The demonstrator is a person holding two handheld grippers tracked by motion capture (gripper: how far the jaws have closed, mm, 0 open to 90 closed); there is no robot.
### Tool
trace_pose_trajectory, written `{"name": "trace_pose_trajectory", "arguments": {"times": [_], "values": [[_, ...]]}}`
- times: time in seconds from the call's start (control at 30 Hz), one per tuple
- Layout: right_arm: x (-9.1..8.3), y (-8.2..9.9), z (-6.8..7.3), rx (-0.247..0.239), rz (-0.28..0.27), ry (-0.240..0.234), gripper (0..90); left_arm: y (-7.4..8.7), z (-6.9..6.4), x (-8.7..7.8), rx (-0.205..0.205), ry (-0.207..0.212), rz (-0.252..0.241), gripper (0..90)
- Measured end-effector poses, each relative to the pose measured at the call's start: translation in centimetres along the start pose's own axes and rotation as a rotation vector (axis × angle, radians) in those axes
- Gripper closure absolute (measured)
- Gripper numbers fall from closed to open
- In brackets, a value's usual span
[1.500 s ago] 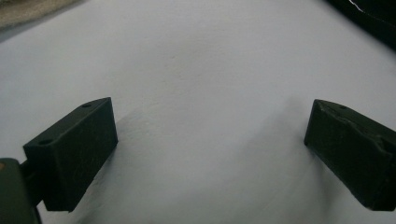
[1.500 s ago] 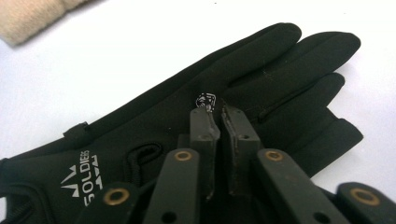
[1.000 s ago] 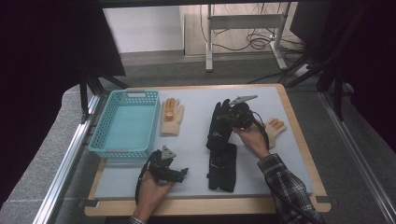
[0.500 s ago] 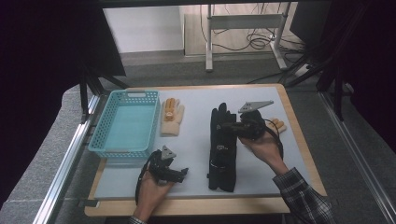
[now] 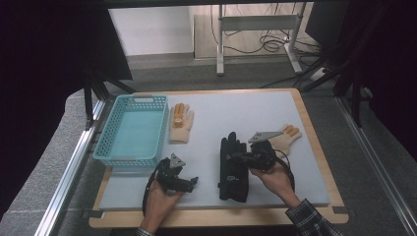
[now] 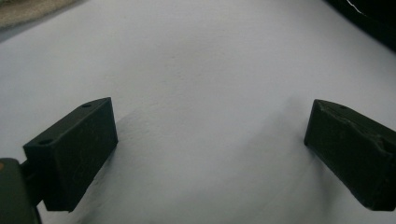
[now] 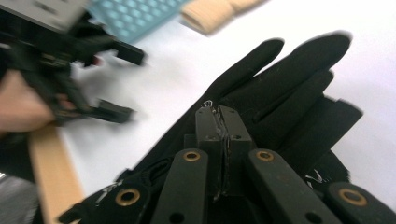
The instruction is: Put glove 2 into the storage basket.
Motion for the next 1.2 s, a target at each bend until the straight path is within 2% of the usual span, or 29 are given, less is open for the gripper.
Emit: {"name": "trace_pose_trajectory", "arguments": {"times": [0.17, 0.2, 0.3, 0.43, 0.5, 0.6, 0.7, 0.73, 0.77, 0.93, 1.03, 1.2], "values": [[1.5, 1.5, -0.6, -0.003, 0.016, 0.069, 86.7, 0.0, 0.0, 0.0, 0.001, 0.001, 0.003, 2.7], [2.2, 2.3, -0.6, -0.004, 0.024, 0.073, 85.4, 0.0, 0.0, 0.0, 0.0, 0.001, 0.003, 2.7], [2.6, 2.8, -0.6, -0.005, 0.028, 0.077, 81.8, 0.0, 0.0, 0.0, 0.0, 0.001, 0.003, 2.7], [1.7, 2.4, -0.6, -0.022, 0.006, 0.099, 70.3, 0.0, 0.0, 0.0, 0.0, 0.001, 0.003, 2.7], [0.9, 2.1, -0.7, -0.034, -0.001, 0.101, 68.8, 0.0, 0.0, 0.0, -0.001, 0.001, 0.002, 2.7], [-0.2, 2.3, -1.1, -0.04, 0.0, 0.105, 71.7, 0.0, 0.0, 0.0, -0.002, 0.001, 0.001, 2.7], [-1.0, 3.3, -1.5, -0.038, 0.015, 0.099, 82.3, 0.0, 0.0, 0.0, -0.003, 0.001, 0.001, 2.7], [-1.4, 4.2, -1.6, -0.04, 0.025, 0.097, 87.9, 0.0, 0.0, 0.0, -0.004, 0.001, 0.0, 2.7], [-1.4, 4.2, -1.6, -0.04, 0.025, 0.097, 87.9, 0.0, 0.0, 0.0, -0.004, 0.001, 0.0, 2.7], [-2.1, 6.9, -1.7, -0.028, 0.044, 0.081, 88.6, 0.0, 0.0, 0.0, -0.004, 0.002, 0.0, 2.8], [-2.3, 7.7, -1.7, -0.029, 0.044, 0.069, 88.6, 0.0, 0.0, -0.1, -0.004, 0.002, -0.001, 3.2], [-1.8, 9.2, -0.8, -0.059, 0.064, 0.032, 88.6, 0.3, 0.0, -0.5, 0.001, 0.008, -0.004, 6.6]]}}
Point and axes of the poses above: each handheld gripper's, and its own axes: x roughly forward along the jaws, y roughly out of its underside, z roughly to its left, the point moved 1 cm from there along x, roughly forward along the jaws
